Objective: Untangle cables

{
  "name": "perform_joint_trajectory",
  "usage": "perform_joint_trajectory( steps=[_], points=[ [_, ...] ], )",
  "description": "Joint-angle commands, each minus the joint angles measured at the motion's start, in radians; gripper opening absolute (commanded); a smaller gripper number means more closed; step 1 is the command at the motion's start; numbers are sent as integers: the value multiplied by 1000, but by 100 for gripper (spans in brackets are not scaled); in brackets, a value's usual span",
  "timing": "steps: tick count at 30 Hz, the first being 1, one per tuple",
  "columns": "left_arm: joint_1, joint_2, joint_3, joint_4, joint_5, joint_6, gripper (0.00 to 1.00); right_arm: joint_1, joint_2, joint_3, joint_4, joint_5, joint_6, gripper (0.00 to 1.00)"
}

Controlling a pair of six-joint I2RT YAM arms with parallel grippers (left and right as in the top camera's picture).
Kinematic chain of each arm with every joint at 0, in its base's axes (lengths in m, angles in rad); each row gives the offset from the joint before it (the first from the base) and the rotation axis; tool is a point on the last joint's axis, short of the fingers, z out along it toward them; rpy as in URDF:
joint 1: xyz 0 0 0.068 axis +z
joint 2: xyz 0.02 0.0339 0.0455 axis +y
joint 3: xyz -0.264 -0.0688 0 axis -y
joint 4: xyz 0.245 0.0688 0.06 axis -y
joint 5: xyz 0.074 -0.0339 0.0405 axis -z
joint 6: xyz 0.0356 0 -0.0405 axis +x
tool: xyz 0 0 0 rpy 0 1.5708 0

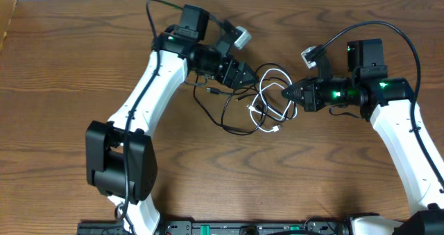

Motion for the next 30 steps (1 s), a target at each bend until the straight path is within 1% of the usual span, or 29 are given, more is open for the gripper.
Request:
perform_joint_trajectory(
  steps=[1, 4, 5, 9, 12, 14, 18, 20, 22, 26, 29, 30],
  points=[
    [-16, 40, -4, 45, -59, -6, 67, -6, -5, 15, -3, -56, -19, 1],
    [-20, 66, -4, 105, -167, -104, 65, -6, -5, 15, -9, -56, -19, 1],
    [-20, 72, -4, 121, -179, -119, 65, -6, -5, 15, -10, -56, -19, 1],
    [-21, 103, -4, 184, -184, -159, 65, -6, -5, 15, -10, -74, -18, 1],
    [-21, 135, -5, 241, -188, -217, 55, -6, -5, 15, -9, -90, -18, 1],
    [-21, 153, -7, 275, -195, -269, 51, -6, -5, 15, -10, -104, -18, 1],
    [-32, 180, -8, 307, -189, -350, 51, -6, -5, 15, -13, -103, -18, 1],
    [-38, 180, -8, 297, -156, -349, 51, -6, -5, 15, -13, -95, -18, 1],
    [-37, 177, -8, 293, -89, -344, 51, -6, -5, 15, -8, -91, -18, 1],
    [-28, 177, -8, 283, 75, -290, 56, -8, -5, 15, 3, -76, -10, 1],
    [-13, 177, -8, 219, 87, -203, 58, -10, -5, 15, -2, 18, 26, 2],
    [0, 177, -8, 185, 87, -163, 58, -10, -5, 14, -5, 76, 46, 5]
  ],
)
